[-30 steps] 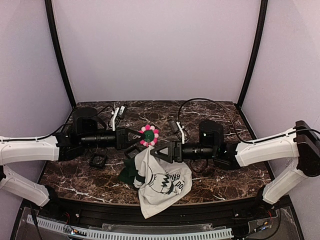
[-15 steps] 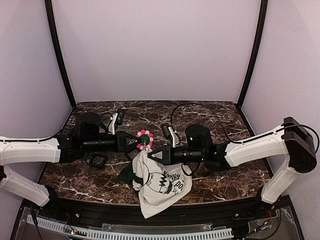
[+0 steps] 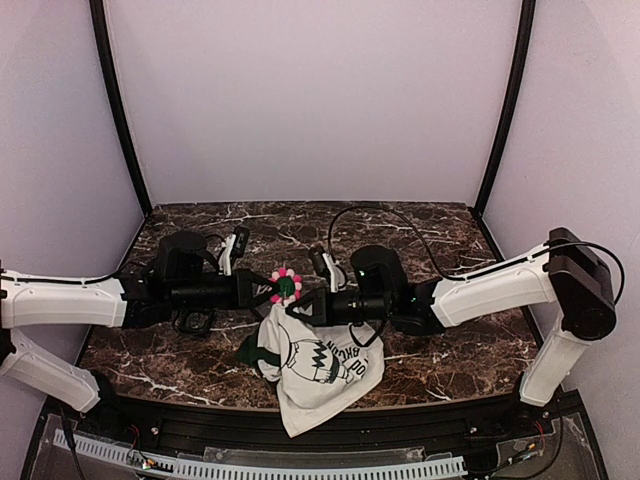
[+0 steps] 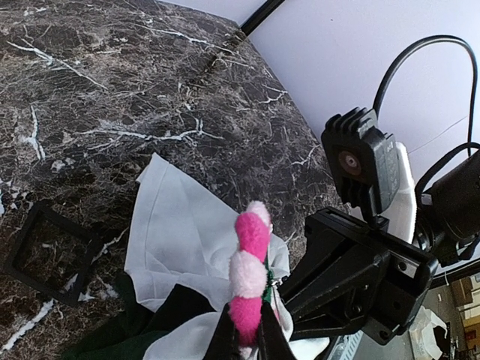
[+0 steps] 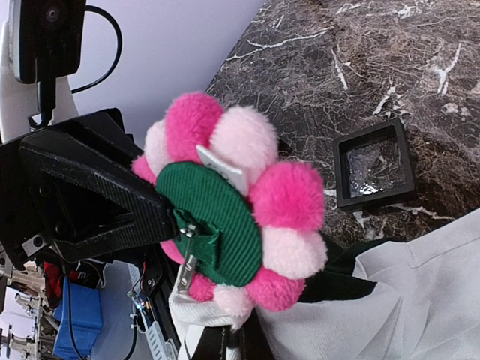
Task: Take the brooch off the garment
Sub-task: Open the brooch on the crumpled clothing.
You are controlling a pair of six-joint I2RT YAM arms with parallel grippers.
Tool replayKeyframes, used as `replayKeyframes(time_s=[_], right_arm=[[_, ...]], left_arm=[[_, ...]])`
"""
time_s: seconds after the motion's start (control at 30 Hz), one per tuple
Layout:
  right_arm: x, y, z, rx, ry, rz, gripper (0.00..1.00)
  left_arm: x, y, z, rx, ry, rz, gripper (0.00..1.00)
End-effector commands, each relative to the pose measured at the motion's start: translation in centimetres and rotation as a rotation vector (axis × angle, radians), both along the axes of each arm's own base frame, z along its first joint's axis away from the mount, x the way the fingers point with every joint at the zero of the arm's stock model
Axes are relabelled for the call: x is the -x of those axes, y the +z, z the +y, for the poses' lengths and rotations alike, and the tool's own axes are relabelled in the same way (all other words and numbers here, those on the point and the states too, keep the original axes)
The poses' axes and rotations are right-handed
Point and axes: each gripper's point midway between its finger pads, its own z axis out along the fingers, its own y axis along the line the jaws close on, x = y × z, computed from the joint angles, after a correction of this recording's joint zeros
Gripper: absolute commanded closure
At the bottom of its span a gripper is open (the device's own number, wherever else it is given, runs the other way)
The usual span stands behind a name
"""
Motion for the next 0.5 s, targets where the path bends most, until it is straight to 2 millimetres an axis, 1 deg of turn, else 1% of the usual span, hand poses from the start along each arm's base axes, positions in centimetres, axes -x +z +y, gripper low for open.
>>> replayKeyframes(time_s=[0.0,0.23,0.47], right_arm=[[-1.5,1.2,0.4,-0.021,-0.080,0.001,1.00],[-2.5,0.3,-0.1,-0.044,-0.138,0.097,1.00],[-3.4,0.3,-0.1,-0.058,-0.165,0.122,1.00]], left_arm=[[0.9,-1.7,0.1,-0.035,-0.028,0.048,0.99],[1.1,-2.0,0.1,-0.044,-0.038,0.055,0.99],[1.3,-1.9,-0.1,-0.034,-0.054,0.056,0.96]])
